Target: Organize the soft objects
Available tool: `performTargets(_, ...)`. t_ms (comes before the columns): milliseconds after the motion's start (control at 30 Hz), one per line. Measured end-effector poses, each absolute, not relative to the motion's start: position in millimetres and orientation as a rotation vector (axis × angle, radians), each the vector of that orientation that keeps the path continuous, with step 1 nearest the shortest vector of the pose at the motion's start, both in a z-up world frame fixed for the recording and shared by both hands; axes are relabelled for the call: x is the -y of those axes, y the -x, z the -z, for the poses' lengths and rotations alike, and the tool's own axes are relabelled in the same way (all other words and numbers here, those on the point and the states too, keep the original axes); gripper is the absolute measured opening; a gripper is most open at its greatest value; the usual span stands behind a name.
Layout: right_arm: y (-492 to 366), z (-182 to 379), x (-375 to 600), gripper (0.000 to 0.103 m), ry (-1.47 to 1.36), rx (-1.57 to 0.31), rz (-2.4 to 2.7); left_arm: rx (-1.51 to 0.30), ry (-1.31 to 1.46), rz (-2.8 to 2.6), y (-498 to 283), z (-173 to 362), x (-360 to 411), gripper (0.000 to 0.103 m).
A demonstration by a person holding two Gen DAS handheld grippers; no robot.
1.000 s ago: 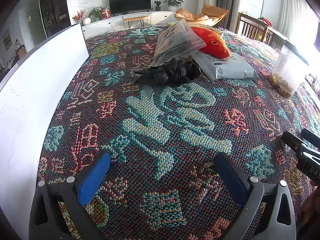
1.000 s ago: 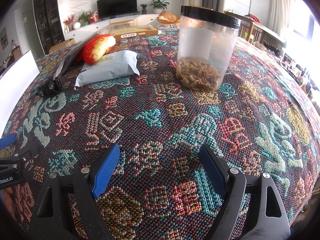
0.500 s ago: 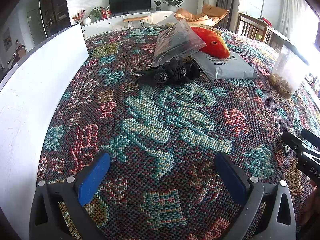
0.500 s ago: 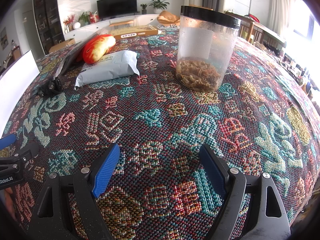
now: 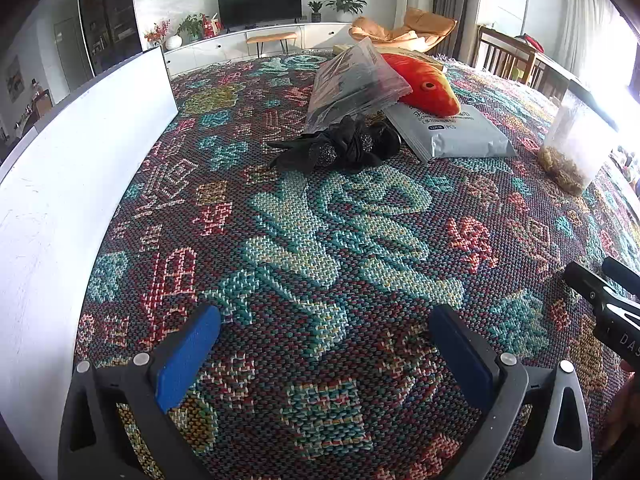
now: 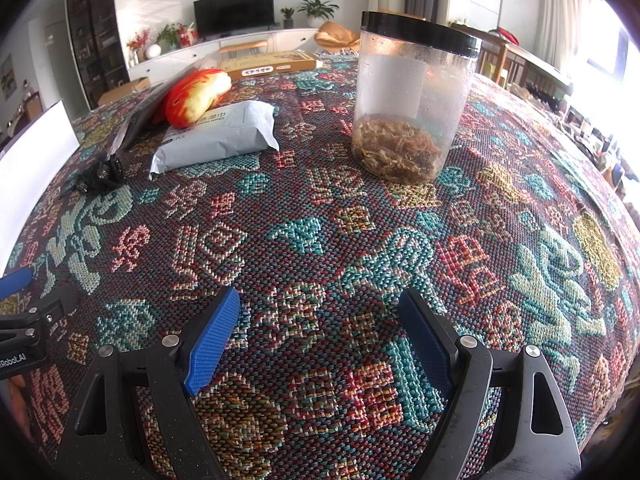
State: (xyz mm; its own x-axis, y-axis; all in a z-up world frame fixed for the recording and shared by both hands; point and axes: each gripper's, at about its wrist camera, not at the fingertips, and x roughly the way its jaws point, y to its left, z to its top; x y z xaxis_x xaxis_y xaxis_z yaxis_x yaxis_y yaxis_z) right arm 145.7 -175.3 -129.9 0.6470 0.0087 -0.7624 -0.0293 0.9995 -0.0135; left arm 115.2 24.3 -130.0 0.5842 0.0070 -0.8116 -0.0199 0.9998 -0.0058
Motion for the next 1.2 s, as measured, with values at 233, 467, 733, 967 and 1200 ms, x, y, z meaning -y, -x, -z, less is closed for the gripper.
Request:
performTargets(233,-145,129,175,0.084,0.024,-0.867,-0.022,-1.007,0.022,0.001,-121,123,-26,0.102)
performTargets(467,-145,129,176,0.084,0.024,-0.867,-0.022,-0.856,0.186,0.131,-171,39,-36,0.103)
performTargets(733,-145,129,176,0.084,0.023,-0.867,-0.023,-1.041,0.322,0.169,-323,47,-45,0.102)
performTargets(967,-144,130,176,0.084,0.016,-0.865,-0.027,-1.191,0.481,0.104,-371,113,-56,0.103)
performTargets(1200,-144,131,177,0.084,0.016,-0.865,-0.026,-1.198,0.463,0.133,-357,113,-68,0.076)
